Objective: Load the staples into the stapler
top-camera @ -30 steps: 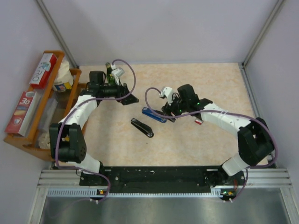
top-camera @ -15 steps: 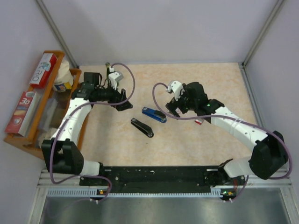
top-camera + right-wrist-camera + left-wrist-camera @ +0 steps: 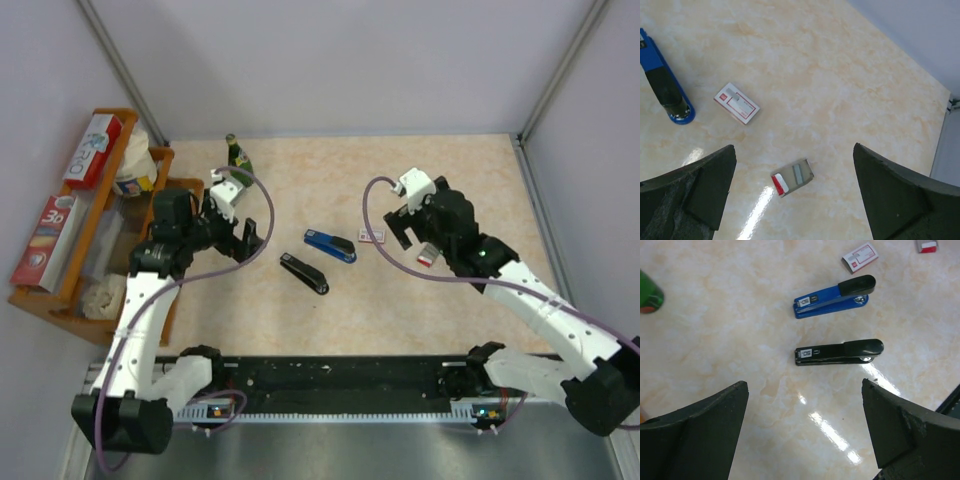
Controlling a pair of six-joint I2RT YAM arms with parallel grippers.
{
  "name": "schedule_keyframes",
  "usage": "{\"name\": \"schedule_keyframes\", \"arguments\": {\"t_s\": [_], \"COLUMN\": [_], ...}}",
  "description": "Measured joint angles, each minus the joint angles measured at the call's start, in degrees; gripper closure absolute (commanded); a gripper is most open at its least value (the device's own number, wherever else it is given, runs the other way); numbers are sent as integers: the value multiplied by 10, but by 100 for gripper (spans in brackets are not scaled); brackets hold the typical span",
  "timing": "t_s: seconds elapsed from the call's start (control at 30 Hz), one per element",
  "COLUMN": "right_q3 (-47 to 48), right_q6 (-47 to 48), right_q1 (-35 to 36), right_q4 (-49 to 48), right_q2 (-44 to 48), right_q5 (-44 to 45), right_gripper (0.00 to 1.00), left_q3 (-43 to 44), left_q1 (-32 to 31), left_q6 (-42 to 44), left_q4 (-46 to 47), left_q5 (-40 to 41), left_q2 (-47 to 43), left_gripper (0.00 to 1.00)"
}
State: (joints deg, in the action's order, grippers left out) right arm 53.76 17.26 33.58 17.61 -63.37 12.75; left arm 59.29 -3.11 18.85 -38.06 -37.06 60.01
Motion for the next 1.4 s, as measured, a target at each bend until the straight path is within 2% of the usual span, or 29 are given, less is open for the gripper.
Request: {"name": "schedule_keyframes", "arguments": {"t_s": [0.2, 0.53, 0.9, 1.1, 1.27, 1.4], "right_q3": [-25, -64, -116, -150, -167, -178], "right_q6": [-14, -24, -23, -12, -3, 6], "right_q1": [0, 0, 0, 0, 0, 0], "right_q4": [-52, -139, -199, -239, -260, -280], "right_q2": [64, 118, 227, 234, 230, 233], "right_q5": [55, 163, 166, 166, 167, 167], "right_gripper": [1, 1, 1, 1, 1, 1], "left_q3": [-30, -56, -58, -72, -132, -154], "left_q1": [0, 0, 0, 0, 0, 0], "left_q6": [-10, -31, -46, -43, -43, -43], "left_q4": [41, 50, 68, 69, 85, 85], "left_q5": [76, 165, 211, 220, 226, 228], "left_q2": [-94, -110, -185, -249, -321, -331], "left_gripper": [1, 1, 1, 1, 1, 1]}}
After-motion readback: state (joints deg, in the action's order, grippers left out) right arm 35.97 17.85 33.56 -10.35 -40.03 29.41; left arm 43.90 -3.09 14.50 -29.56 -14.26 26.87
